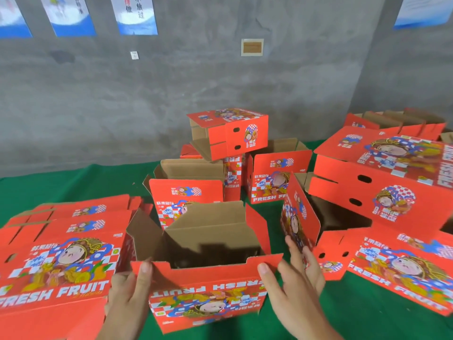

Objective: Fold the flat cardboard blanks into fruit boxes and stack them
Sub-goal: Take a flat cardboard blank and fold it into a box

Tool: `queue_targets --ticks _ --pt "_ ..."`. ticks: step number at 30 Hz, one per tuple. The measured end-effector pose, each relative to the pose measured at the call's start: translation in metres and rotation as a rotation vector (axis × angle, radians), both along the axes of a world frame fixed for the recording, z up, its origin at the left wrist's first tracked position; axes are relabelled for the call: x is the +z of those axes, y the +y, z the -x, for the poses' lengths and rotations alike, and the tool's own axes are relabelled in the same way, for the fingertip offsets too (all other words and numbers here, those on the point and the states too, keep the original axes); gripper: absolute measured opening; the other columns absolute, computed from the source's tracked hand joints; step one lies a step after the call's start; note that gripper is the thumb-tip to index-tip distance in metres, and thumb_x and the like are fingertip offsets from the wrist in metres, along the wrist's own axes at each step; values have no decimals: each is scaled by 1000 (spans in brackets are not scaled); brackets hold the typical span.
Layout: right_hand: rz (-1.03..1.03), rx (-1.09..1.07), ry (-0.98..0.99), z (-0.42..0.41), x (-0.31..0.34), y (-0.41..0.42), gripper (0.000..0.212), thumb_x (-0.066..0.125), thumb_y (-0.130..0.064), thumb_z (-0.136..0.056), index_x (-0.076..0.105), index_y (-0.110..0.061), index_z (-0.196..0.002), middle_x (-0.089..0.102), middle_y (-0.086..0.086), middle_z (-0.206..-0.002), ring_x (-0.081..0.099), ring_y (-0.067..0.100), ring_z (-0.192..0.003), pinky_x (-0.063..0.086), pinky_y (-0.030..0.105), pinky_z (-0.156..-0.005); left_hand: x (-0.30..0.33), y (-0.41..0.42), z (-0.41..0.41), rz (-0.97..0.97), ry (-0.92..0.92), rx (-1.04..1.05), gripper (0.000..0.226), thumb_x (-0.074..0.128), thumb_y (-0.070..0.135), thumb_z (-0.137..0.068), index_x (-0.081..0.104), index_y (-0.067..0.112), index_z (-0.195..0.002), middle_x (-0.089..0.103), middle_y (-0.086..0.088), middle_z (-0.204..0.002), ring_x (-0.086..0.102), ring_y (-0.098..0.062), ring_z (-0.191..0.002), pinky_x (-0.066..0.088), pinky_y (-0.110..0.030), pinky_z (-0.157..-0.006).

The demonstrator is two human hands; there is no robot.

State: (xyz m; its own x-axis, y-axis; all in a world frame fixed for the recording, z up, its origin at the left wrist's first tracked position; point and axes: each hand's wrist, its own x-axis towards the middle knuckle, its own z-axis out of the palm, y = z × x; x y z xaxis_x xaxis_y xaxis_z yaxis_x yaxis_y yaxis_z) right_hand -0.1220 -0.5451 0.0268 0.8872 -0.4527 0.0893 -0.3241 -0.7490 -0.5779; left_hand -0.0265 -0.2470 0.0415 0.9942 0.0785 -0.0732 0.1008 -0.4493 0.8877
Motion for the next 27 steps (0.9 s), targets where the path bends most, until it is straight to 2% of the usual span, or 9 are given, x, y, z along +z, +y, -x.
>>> queue_targets --ticks 3,6,10,13,16,18,20,23,27 --pt "-72 218 36 -4 2 -15 48 24 -89 -79 53 -71 -112 -23 -35 -161 -23 5 -150 2 51 -123 9 0 -3 14 4 -20 105 23 106 -62 72 24 -106 55 -11 -115 58 -37 -109 42 -61 -105" --pt "37 273 152 -15 12 -31 67 12 -100 -74 61 -59 -96 -29 -32 -161 -27 5 -149 2 53 -122 13 -3 -3 36 -5 26 101 31 103 -66 72 19 -105 56 -15 -116 61 -40 -106 48 -63 -98" --pt "174 63 105 -22 16 -29 89 -10 -90 -82 56 -55 -130 25 -17 -166 4 19 -153 9 48 -121 16 -15 -6 27 22 16 70 40 83 -77 67 25 -103 43 -10 -114 55 -46 -114 41 -71 -103" --pt "26 58 -112 -19 2 -23 83 4 -84 -92 70 -36 -105 72 -14 -105 61 17 -111 47 41 -100 9 -22 -14 -212 -30 24 30 51 55 -95 64 28 -98 49 -9 -107 55 -41 -110 41 -63 -101" --pt "-122 21 -164 -21 -8 -16 71 31 -85 -88 61 -23 -75 64 -6 -69 62 9 -64 52 39 -60 -1 -25 -17 -409 -69 99 25 59 40 -99 67 35 -122 42 0 -106 49 -32 -113 35 -50 -102" --pt "-172 -19 -189 -22 -13 -13 60 41 -84 -82 58 -27 -78 63 -8 -75 61 10 -65 48 35 -56 -6 -26 -17 -410 -128 124 34 62 38 -99 65 35 -132 40 2 -106 46 -31 -113 33 -48 -99" --pt "-244 -27 -217 -22 -17 -11 45 54 -77 -84 57 -41 -112 68 -16 -103 67 7 -87 56 35 -72 -10 -28 -15 -427 -202 166 34 60 34 -101 65 34 -134 40 3 -106 43 -30 -109 30 -48 -95" --pt "-365 7 -238 -23 -14 -14 87 71 -57 -88 12 -61 -152 27 -28 -159 35 2 -143 41 39 -113 -17 -30 -10 -427 -316 228 30 61 27 -101 70 31 -129 48 1 -104 43 -28 -102 33 -50 -90" --pt "-317 84 -224 -22 -11 -15 103 71 -49 -90 -10 -65 -151 4 -30 -162 13 -3 -148 28 39 -119 -27 -28 -11 -418 -423 247 28 65 28 -99 72 34 -125 47 6 -98 36 -18 -94 32 -45 -83"
